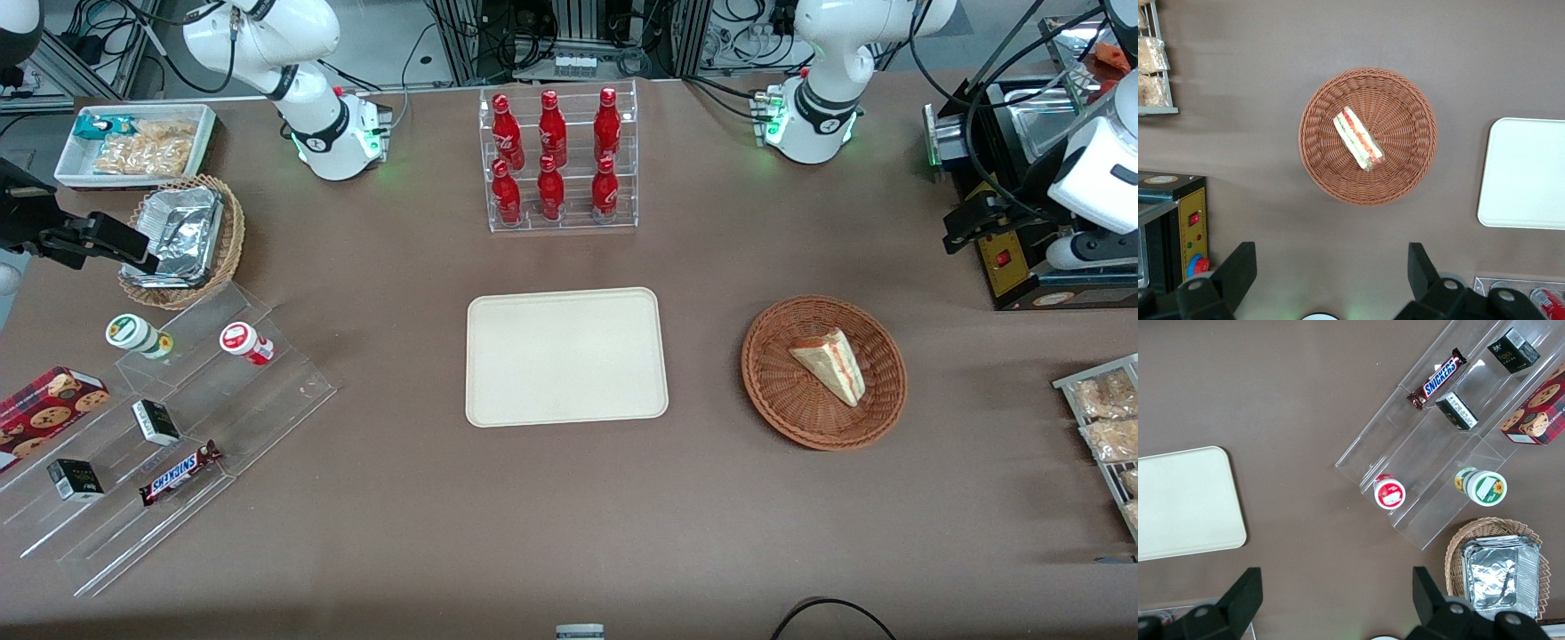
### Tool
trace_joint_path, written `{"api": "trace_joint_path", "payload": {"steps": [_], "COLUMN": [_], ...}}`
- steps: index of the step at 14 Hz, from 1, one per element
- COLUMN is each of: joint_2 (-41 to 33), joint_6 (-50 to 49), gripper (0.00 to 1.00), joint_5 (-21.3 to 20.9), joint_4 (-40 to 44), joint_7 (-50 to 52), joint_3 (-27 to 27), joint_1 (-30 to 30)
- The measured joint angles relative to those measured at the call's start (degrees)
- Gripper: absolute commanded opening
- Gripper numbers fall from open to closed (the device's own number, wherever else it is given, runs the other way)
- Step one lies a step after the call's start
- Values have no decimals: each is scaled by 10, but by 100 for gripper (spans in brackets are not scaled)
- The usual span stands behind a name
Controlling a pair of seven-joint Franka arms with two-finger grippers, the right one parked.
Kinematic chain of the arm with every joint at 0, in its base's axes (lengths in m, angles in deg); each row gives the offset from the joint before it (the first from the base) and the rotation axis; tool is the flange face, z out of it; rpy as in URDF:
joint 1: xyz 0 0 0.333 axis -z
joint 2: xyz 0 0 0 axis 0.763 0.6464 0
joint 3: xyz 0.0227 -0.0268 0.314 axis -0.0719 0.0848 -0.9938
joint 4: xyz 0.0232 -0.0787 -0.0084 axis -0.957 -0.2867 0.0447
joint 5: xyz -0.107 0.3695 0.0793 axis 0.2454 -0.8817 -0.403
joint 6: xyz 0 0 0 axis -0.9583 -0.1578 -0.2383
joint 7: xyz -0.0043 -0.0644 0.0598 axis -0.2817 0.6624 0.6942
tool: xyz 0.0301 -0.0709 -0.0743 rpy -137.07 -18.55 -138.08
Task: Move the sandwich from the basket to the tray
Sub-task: 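Move the left gripper down over the wrapped sandwich in the wicker basket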
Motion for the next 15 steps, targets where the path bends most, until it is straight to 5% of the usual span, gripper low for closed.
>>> {"api": "trace_joint_path", "payload": {"steps": [8,15], "joint_2": [57,101], "joint_6": [12,294], "gripper": [100,100], "joint_5": [-5,-4], "joint_4": [-14,-206], "joint_7": [4,210], "joint_3": [0,6], "joint_1": [-1,10]}}
